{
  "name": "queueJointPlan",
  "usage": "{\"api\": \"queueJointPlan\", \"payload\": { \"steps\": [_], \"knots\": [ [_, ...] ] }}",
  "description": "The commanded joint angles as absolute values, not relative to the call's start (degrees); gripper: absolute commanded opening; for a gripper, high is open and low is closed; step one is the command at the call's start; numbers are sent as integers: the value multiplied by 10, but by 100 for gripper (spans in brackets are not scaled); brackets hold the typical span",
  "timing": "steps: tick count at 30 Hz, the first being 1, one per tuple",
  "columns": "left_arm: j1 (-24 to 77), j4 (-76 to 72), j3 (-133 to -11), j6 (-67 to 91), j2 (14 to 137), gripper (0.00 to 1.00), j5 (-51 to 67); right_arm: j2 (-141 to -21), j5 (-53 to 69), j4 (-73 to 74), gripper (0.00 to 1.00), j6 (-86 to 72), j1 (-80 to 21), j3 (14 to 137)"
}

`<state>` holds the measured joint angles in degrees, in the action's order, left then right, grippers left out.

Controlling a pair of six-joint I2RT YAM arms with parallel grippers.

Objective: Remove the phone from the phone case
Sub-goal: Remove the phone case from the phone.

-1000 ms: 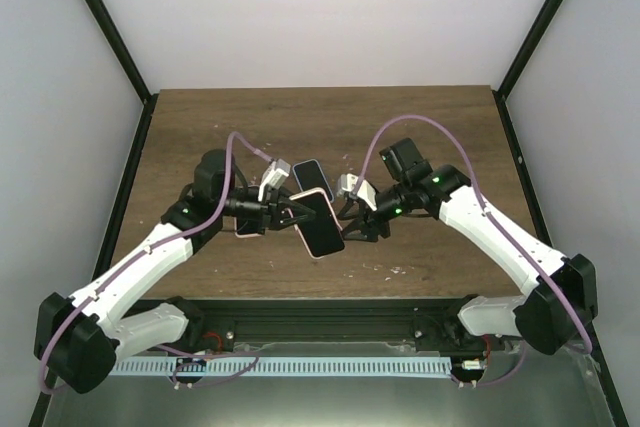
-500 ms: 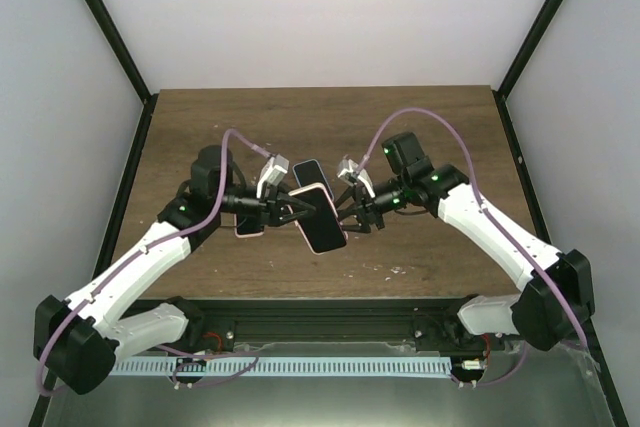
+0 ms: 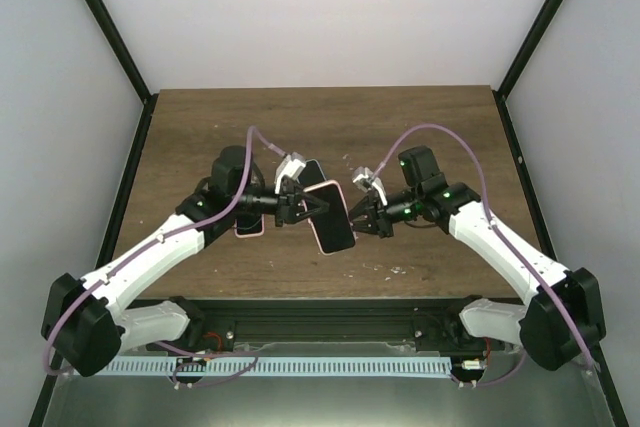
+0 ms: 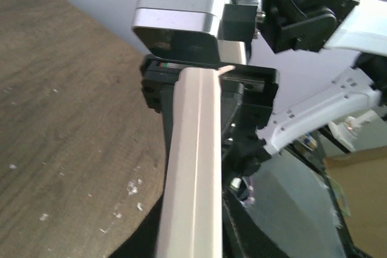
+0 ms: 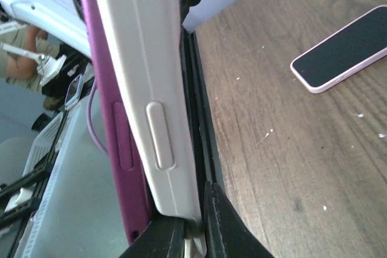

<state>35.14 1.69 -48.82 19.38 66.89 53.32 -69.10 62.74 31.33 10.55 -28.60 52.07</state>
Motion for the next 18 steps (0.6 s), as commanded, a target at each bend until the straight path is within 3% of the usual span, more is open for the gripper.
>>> {"api": "queueJointPlan", "payload": {
  "steps": [1, 4, 9, 18],
  "knots": [
    [352, 0, -511, 241, 689, 26, 345, -653, 678, 202, 1, 31, -246, 503],
    [351, 20, -536, 243, 694, 42, 276, -652, 655, 208, 1, -13, -212, 484],
    [352, 86, -610, 228, 707, 58, 162, -638, 559, 275, 1, -77, -178, 487],
    [490, 86, -597, 177, 730, 52, -94, -653, 338, 371, 1, -189, -166, 485]
  ]
}}
